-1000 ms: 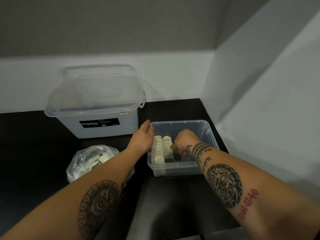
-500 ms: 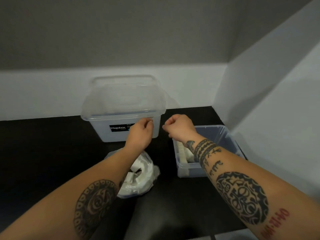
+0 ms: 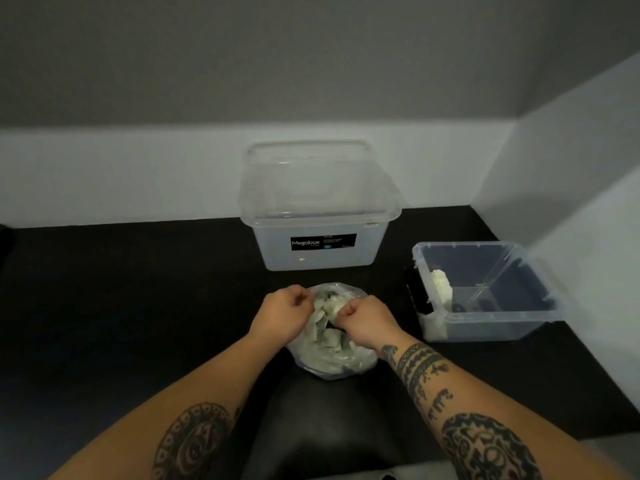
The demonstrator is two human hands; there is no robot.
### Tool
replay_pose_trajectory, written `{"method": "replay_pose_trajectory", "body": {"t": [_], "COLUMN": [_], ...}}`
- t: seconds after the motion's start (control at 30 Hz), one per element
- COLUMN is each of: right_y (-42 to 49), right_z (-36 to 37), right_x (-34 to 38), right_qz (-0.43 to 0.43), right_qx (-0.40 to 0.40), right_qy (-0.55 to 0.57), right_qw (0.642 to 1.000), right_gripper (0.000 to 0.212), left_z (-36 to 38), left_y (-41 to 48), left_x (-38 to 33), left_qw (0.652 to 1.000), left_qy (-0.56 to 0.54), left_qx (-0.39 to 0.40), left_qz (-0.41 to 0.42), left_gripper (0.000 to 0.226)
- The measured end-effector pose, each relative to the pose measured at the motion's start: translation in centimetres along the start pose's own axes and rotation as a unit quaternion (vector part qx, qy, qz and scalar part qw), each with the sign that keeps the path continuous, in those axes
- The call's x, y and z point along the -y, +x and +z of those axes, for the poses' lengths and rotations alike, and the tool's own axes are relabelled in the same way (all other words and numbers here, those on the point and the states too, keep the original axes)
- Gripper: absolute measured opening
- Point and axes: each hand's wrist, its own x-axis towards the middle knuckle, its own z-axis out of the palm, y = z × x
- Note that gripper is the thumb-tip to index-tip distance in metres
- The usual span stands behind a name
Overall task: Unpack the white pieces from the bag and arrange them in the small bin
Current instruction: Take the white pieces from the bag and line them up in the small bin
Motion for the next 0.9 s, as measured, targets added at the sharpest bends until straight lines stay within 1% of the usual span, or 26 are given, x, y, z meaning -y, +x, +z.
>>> {"method": "replay_pose_trajectory", "body": {"t": [0.07, 0.13, 0.2, 0.3, 0.37, 0.43, 0.57, 0.7, 0.77, 0.8, 0.87, 0.9], "right_y": [0.3, 0.3, 0.3, 0.4, 0.4, 0.3, -0.2, -1.2, -1.8, -2.0, -2.3, -2.3], "right_z": [1.3, 2.3, 3.2, 4.3, 4.6, 4.2, 1.6, -1.1, -2.0, -2.2, -2.3, -2.3], "right_x": [-0.9, -1.1, -1.1, -0.6, -0.6, -0.5, -0.2, 1.2, 1.9, 2.2, 2.6, 2.7], "right_qz": [0.016, 0.017, 0.025, 0.041, 0.054, 0.052, 0.046, 0.014, 0.003, -0.002, -0.009, -0.01], "right_qx": [-0.01, -0.013, -0.012, -0.022, -0.029, -0.019, -0.019, 0.017, 0.022, 0.019, 0.014, 0.009], "right_qy": [-0.084, -0.142, -0.15, -0.17, -0.147, -0.115, -0.041, 0.113, 0.166, 0.182, 0.202, 0.211], "right_qw": [0.996, 0.99, 0.988, 0.984, 0.987, 0.992, 0.998, 0.993, 0.986, 0.983, 0.979, 0.977], "right_gripper": [0.02, 0.027, 0.033, 0.037, 0.037, 0.035, 0.029, 0.029, 0.028, 0.028, 0.026, 0.024], "left_z": [0.4, 0.7, 1.0, 1.2, 1.4, 1.4, 1.0, 0.6, 0.5, 0.5, 0.2, 0.2], "left_y": [-0.3, -0.5, -0.5, -0.3, -0.3, -0.1, 0.7, 0.8, 0.5, 0.4, 0.2, 0.1], "left_x": [1.2, 1.8, 2.2, 2.4, 2.5, 2.6, 2.2, 0.5, -0.4, -0.8, -1.2, -1.2], "left_qw": [0.998, 0.994, 0.991, 0.992, 0.994, 0.995, 0.999, 0.986, 0.966, 0.949, 0.903, 0.886], "left_qy": [0.05, 0.095, 0.113, 0.104, 0.093, 0.075, -0.029, -0.162, -0.254, -0.307, -0.408, -0.438], "left_qx": [0.031, 0.057, 0.069, 0.057, 0.052, 0.047, 0.014, -0.006, 0.014, 0.039, 0.106, 0.13], "left_qz": [0.011, 0.023, 0.03, 0.04, 0.04, 0.037, 0.015, -0.024, -0.044, -0.057, -0.083, -0.085], "left_gripper": [0.013, 0.022, 0.029, 0.03, 0.028, 0.025, 0.022, 0.022, 0.019, 0.02, 0.028, 0.031]}}
